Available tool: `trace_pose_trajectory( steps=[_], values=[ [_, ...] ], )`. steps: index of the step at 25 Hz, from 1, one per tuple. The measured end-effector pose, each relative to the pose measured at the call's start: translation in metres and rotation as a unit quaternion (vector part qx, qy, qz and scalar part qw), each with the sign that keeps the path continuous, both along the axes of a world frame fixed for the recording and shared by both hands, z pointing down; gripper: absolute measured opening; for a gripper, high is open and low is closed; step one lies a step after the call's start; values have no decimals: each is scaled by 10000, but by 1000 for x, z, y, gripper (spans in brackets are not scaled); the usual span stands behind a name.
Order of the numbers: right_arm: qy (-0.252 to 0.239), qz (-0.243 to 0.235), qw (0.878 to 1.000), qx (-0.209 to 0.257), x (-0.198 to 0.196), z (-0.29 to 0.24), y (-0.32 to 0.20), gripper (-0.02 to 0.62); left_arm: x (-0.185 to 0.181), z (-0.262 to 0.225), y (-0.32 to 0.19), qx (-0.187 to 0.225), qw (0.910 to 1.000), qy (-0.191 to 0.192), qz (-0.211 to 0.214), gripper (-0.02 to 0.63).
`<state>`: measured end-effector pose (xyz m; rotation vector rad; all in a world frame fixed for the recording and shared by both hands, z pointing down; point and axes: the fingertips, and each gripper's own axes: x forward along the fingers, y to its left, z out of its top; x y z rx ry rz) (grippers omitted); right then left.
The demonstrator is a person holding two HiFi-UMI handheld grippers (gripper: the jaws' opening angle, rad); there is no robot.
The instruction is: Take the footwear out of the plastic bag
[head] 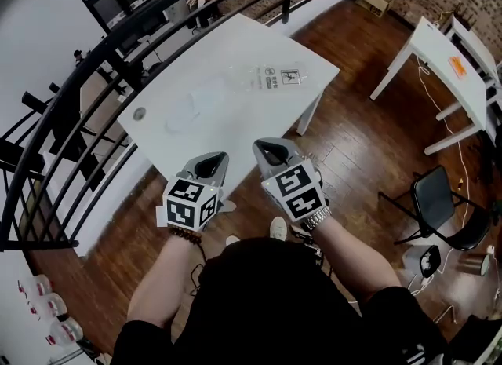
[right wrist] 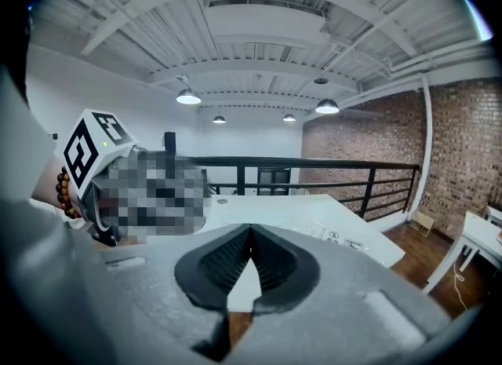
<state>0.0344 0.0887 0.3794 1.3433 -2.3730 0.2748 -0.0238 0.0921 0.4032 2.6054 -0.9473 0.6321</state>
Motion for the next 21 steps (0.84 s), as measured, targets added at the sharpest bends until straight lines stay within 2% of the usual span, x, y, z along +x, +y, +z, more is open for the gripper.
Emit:
trace_pose_trajectory(
  steps=[13, 21],
  values=[
    [131, 321, 9994, -34, -45, 5, 39, -8, -23, 3, 32, 135, 9984, -10, 546, 15],
    [173, 556, 9983, -31, -53, 10, 50, -8, -29, 8, 38, 164, 9968, -35, 785, 15]
  ],
)
